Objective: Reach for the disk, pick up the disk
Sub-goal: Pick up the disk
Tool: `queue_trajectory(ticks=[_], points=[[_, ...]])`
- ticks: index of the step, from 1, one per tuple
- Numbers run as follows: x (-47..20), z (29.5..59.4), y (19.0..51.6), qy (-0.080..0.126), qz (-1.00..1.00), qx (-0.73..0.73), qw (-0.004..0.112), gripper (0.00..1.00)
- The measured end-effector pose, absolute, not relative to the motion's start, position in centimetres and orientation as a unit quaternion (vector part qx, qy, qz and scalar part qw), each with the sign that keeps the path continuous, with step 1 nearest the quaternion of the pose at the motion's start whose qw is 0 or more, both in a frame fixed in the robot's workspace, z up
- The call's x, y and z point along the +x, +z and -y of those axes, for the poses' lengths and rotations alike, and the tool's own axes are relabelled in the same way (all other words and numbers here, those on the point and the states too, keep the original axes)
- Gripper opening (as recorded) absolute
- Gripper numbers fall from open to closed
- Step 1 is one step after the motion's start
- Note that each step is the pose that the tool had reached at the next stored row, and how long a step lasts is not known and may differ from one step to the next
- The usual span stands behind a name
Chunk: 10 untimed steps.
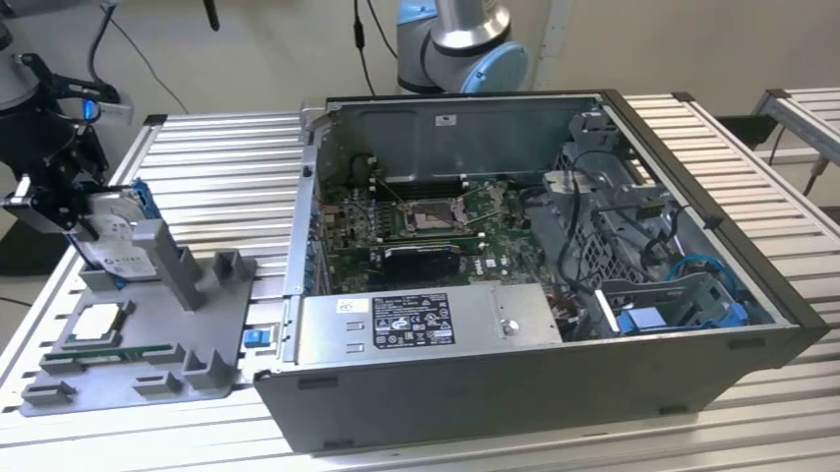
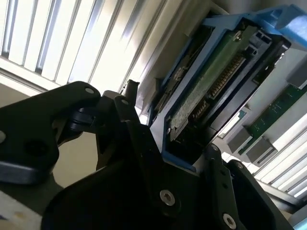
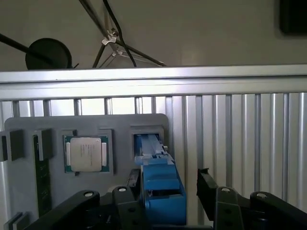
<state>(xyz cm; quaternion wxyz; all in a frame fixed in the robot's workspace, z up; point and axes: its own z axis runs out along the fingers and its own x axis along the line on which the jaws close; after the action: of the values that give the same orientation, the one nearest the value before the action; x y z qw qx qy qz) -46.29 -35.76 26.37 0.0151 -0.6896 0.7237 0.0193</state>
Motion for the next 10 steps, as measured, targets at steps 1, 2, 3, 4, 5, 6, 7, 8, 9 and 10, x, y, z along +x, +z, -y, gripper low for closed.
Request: queue_trajectory(ticks=[1, 2, 3, 4, 5, 6, 7, 8, 9, 10], points=[[-46.27, 35.77, 26.36, 0.020, -0.724, -0.690, 0.016, 1.00], [-46.25, 35.77, 26.35, 0.021, -0.724, -0.690, 0.017, 1.00], [-46.23, 35.77, 26.33, 0.022, -0.724, -0.690, 0.017, 1.00], [-46.19, 35.76, 26.30, 0.023, -0.724, -0.690, 0.018, 1.00], [-46.17, 35.76, 26.27, 0.024, -0.724, -0.690, 0.019, 1.00], [-46.15, 35.76, 26.27, 0.024, -0.724, -0.690, 0.020, 1.00], [-46.15, 35.76, 26.26, 0.024, -0.724, -0.689, 0.020, 0.00], [-46.15, 35.76, 26.26, 0.025, -0.724, -0.689, 0.020, 0.00], [-46.14, 35.76, 26.25, 0.025, -0.724, -0.689, 0.020, 0.00], [-46.14, 35.76, 26.25, 0.025, -0.724, -0.690, 0.020, 0.00]])
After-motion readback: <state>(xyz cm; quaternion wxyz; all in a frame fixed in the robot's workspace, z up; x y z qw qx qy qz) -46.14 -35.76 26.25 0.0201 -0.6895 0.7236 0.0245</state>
